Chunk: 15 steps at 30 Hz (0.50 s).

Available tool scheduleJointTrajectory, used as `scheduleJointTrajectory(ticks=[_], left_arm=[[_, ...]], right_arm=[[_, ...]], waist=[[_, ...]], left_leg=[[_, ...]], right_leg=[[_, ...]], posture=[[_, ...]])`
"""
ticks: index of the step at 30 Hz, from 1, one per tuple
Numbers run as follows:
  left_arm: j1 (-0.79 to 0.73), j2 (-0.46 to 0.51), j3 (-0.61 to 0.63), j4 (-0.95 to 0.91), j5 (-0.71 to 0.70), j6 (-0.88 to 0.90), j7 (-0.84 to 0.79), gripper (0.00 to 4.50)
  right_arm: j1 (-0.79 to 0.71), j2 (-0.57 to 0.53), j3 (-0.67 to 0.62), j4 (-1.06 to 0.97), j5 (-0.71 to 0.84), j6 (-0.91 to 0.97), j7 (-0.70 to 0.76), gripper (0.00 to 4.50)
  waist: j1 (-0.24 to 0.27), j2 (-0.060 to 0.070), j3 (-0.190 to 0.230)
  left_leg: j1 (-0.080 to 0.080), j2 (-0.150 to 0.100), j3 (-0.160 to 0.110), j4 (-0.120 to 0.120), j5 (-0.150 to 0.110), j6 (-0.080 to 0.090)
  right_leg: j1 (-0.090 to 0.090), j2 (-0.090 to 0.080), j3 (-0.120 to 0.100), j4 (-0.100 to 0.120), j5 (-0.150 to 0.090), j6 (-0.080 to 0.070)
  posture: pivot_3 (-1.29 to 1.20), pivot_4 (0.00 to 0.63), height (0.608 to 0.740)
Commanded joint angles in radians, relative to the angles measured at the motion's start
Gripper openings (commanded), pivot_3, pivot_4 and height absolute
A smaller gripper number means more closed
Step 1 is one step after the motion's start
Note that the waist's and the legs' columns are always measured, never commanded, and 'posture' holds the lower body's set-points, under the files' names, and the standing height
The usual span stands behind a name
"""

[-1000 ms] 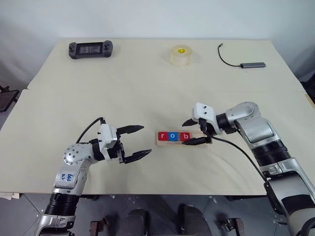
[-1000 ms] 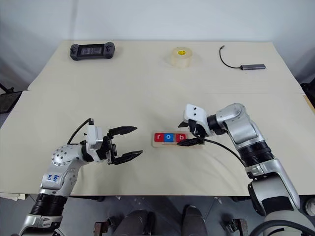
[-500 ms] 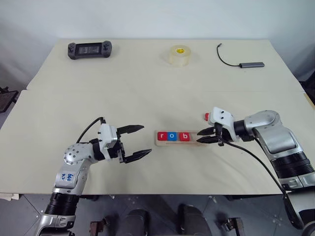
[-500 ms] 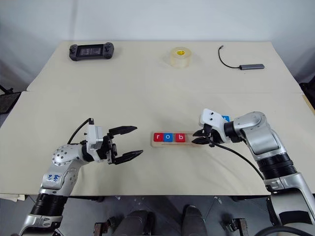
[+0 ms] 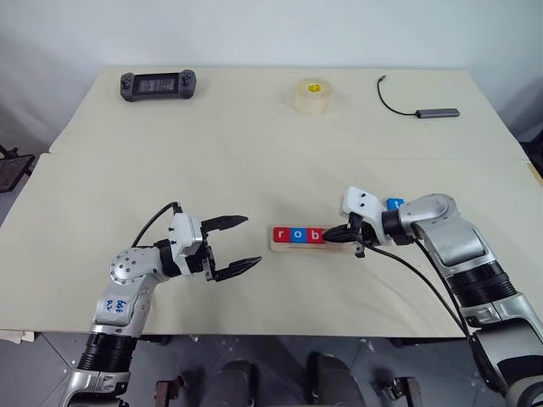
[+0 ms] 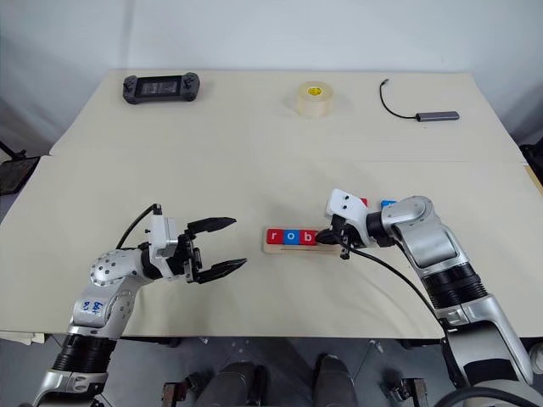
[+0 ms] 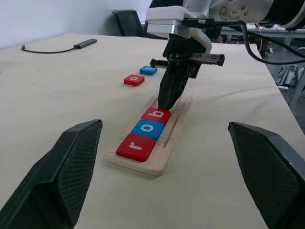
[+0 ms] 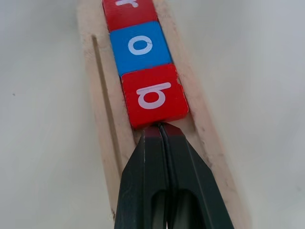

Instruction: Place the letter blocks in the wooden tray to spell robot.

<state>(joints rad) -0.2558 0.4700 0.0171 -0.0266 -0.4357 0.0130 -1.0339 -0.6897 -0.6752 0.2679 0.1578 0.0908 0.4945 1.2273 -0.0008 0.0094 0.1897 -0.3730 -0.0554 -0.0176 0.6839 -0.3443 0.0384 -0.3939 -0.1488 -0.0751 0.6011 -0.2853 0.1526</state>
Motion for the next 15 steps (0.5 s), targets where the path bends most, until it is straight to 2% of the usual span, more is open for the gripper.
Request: scheduleJointTrajectory(ticks=[1, 5, 7, 8, 11, 15], left_arm=[[0.01, -0.003, 0.0, -0.039, -0.005, -0.002, 0.008, 4.5], [0.009, -0.004, -0.002, -0.034, -0.006, -0.004, 0.007, 4.5], [0.008, -0.004, -0.002, -0.03, -0.005, -0.005, 0.005, 4.5], [0.009, -0.003, -0.001, -0.029, -0.006, -0.005, 0.003, 4.5], [0.0, -0.005, -0.007, -0.011, -0.006, -0.007, -0.008, 4.5], [-0.019, -0.01, -0.014, 0.02, -0.003, -0.013, -0.02, 4.5]], right_arm=[[-0.008, -0.023, -0.017, -0.046, 0.008, 0.011, 0.001, 0.03], [0.056, -0.086, -0.103, -0.12, 0.049, 0.007, -0.005, 0.03], [0.098, -0.101, -0.164, -0.156, 0.072, -0.004, -0.04, 0.39], [0.11, -0.104, -0.178, -0.168, 0.077, -0.006, -0.051, 0.61], [0.307, -0.124, -0.39, -0.262, 0.158, -0.026, -0.104, 1.64], [0.58, -0.061, -0.635, -0.344, 0.228, -0.161, -0.173, 3.06]], waist=[[0.0, 0.0, 0.0], [0.006, 0.0, 0.0], [0.007, 0.0, 0.0], [0.007, 0.0, 0.0], [0.019, 0.0, 0.0], [0.033, 0.0, 0.0]], left_leg=[[0.0, 0.0, 0.0, 0.0, 0.0, 0.0], [0.0, 0.0, 0.0, 0.0, 0.0, 0.0], [0.0, 0.0, 0.0, 0.0, 0.0, 0.0], [0.0, 0.0, -0.001, 0.0, 0.0, 0.0], [0.0, 0.0, -0.001, 0.0, 0.0, 0.0], [0.0, -0.001, 0.0, 0.0, 0.0, 0.0]], right_leg=[[0.0, 0.0, 0.0, 0.0, 0.0, 0.0], [0.0, 0.0, 0.0, 0.0, 0.0, 0.0], [0.0, 0.0, 0.0, 0.0, 0.0, 0.0], [0.0, 0.0, 0.0, 0.0, 0.0, 0.0], [0.0, 0.0, -0.001, 0.0, 0.0, 0.0], [0.001, 0.0, -0.001, -0.001, 0.0, 0.0]], posture=[[0.0, 0.15, 0.74], [0.0, 0.15, 0.74], [0.0, 0.15, 0.74], [0.0, 0.15, 0.74], [0.0, 0.15, 0.74], [0.0, 0.15, 0.74]])
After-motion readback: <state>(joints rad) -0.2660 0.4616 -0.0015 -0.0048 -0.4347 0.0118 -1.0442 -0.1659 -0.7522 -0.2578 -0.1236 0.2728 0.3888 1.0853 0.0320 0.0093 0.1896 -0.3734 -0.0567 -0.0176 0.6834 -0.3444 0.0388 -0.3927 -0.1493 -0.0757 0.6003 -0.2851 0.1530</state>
